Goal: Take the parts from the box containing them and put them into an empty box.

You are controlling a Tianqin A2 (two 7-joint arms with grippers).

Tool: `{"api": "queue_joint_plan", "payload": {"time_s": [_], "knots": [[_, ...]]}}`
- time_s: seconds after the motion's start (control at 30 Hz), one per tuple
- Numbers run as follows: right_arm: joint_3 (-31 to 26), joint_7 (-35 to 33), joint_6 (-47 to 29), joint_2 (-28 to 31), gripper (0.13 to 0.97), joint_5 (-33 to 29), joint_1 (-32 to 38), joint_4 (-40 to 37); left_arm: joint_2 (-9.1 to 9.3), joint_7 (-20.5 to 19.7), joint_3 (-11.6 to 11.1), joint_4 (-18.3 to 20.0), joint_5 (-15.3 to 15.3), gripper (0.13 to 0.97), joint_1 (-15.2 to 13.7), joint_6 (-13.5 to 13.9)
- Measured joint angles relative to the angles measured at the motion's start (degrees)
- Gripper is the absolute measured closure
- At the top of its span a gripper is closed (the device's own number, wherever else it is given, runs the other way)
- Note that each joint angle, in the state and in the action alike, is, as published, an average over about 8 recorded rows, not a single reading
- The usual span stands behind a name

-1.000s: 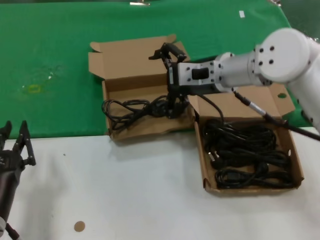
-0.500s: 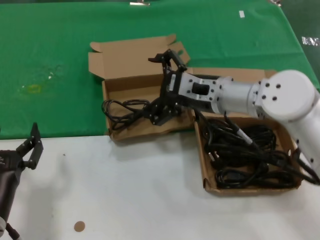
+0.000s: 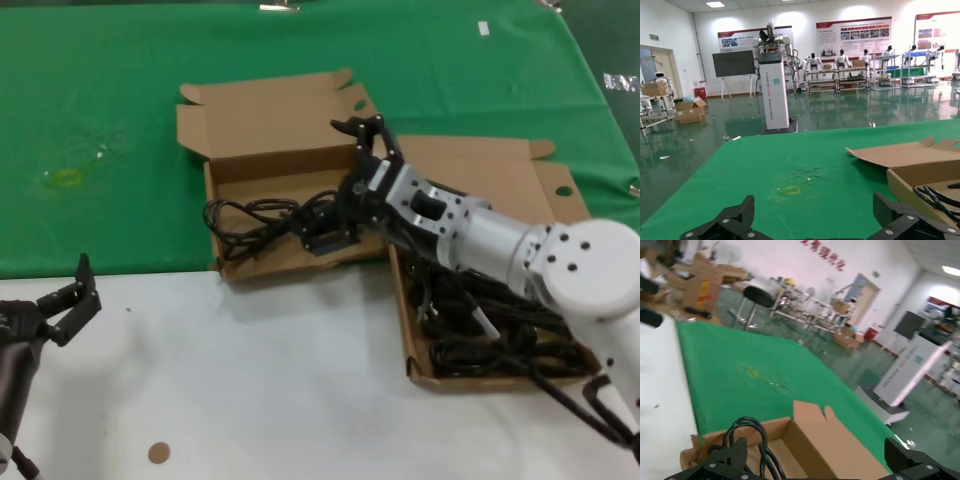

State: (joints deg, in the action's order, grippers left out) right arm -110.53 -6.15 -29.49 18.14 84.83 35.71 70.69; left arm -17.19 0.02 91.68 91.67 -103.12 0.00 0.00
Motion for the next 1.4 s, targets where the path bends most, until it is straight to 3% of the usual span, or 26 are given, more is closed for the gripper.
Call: {"api": "queue_joint_plan", "payload": {"time_s": [0.37, 0.77, 1.4], "knots": [[5.0, 1.62, 7.81, -0.25, 0.129, 4.85, -9.46, 5.56, 0.0, -0.03, 0.0, 0.0, 0.0, 0.194, 0.0, 0.0], [10.44, 3.4, 16.33, -0.53, 0.129, 10.13, -19.77, 11.62, 0.0, -0.03, 0.0, 0.0, 0.0, 0.135, 0.0, 0.0], [17.62, 5.75, 27.56, -0.89, 0.129, 17.11, -33.37, 19.61, 0.0, -0.03, 0.0, 0.0, 0.0, 0.132, 0.0, 0.0]]}}
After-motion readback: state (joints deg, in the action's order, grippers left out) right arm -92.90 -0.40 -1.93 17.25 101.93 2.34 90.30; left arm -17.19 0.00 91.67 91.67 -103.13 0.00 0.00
